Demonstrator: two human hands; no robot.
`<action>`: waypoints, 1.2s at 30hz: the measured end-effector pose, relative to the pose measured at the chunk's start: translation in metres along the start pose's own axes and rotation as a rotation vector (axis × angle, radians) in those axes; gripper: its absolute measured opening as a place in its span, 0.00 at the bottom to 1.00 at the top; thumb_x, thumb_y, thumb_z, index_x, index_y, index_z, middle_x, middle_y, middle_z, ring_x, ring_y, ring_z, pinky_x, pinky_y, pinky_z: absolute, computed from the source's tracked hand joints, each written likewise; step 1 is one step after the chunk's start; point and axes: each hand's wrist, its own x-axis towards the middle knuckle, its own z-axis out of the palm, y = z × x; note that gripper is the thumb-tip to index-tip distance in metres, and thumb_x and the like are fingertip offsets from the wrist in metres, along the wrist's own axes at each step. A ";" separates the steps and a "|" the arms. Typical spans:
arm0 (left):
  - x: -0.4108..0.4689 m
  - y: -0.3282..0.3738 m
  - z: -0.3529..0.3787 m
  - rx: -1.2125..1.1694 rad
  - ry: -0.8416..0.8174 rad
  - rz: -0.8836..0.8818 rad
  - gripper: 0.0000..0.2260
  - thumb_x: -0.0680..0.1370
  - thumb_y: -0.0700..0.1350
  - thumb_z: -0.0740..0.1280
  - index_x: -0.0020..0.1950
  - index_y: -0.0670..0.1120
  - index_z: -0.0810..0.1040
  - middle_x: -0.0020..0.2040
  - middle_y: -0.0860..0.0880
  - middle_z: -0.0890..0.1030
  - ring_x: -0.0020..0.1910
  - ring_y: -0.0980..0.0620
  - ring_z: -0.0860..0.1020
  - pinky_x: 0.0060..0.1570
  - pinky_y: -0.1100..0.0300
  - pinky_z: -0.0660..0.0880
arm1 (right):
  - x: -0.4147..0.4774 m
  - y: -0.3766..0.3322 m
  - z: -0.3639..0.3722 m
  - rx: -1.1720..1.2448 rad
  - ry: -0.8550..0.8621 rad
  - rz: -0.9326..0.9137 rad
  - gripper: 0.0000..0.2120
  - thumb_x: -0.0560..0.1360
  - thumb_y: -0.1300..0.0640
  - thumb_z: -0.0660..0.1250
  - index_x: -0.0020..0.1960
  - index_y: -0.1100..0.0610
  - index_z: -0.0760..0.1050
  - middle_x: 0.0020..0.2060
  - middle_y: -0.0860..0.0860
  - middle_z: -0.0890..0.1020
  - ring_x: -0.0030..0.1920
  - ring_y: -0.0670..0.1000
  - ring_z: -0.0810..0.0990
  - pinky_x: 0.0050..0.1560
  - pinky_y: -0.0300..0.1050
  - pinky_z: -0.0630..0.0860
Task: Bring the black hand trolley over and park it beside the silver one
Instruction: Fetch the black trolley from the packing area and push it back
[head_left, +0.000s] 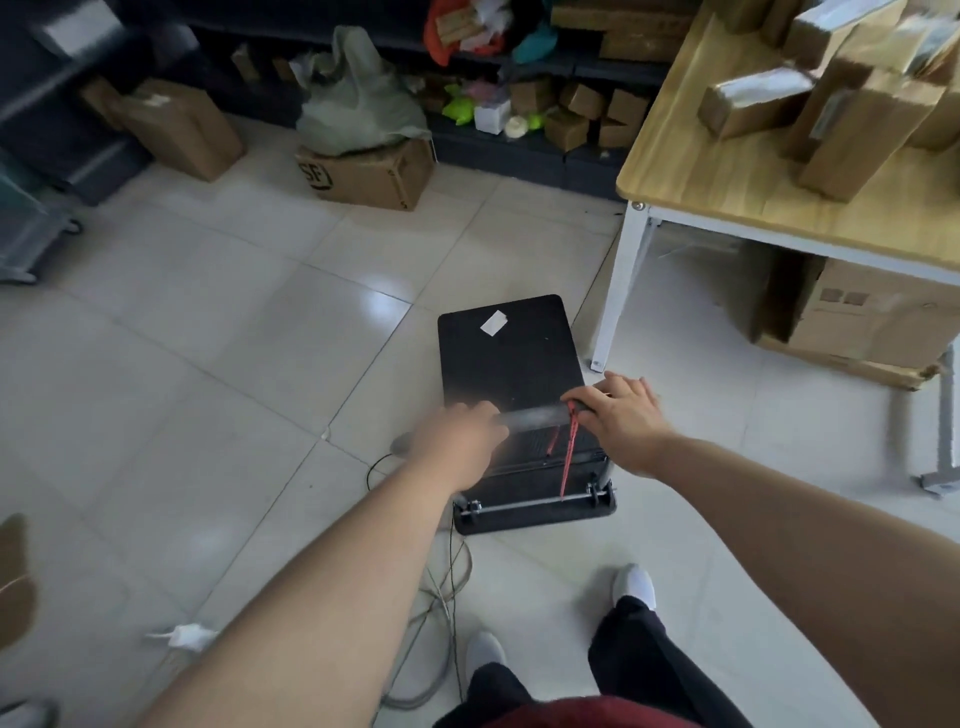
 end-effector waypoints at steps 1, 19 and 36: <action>0.006 0.007 -0.003 -0.010 -0.005 -0.023 0.13 0.81 0.57 0.52 0.59 0.53 0.69 0.55 0.47 0.77 0.54 0.44 0.74 0.49 0.50 0.65 | 0.009 0.007 -0.009 -0.013 -0.029 -0.020 0.16 0.81 0.46 0.50 0.66 0.41 0.66 0.62 0.51 0.71 0.69 0.56 0.60 0.73 0.54 0.47; 0.098 -0.006 -0.035 -0.091 0.228 -0.327 0.15 0.81 0.55 0.51 0.64 0.55 0.69 0.52 0.47 0.79 0.51 0.43 0.75 0.55 0.50 0.67 | 0.188 0.008 -0.063 -0.161 -0.116 -0.318 0.16 0.80 0.44 0.47 0.65 0.36 0.65 0.60 0.47 0.72 0.63 0.53 0.65 0.69 0.49 0.52; 0.245 -0.090 -0.110 -0.216 0.103 -0.461 0.15 0.80 0.54 0.49 0.64 0.56 0.66 0.54 0.48 0.75 0.54 0.46 0.71 0.56 0.47 0.65 | 0.384 -0.044 -0.110 -0.186 -0.204 -0.413 0.16 0.80 0.44 0.48 0.65 0.36 0.66 0.60 0.49 0.71 0.61 0.55 0.65 0.69 0.50 0.53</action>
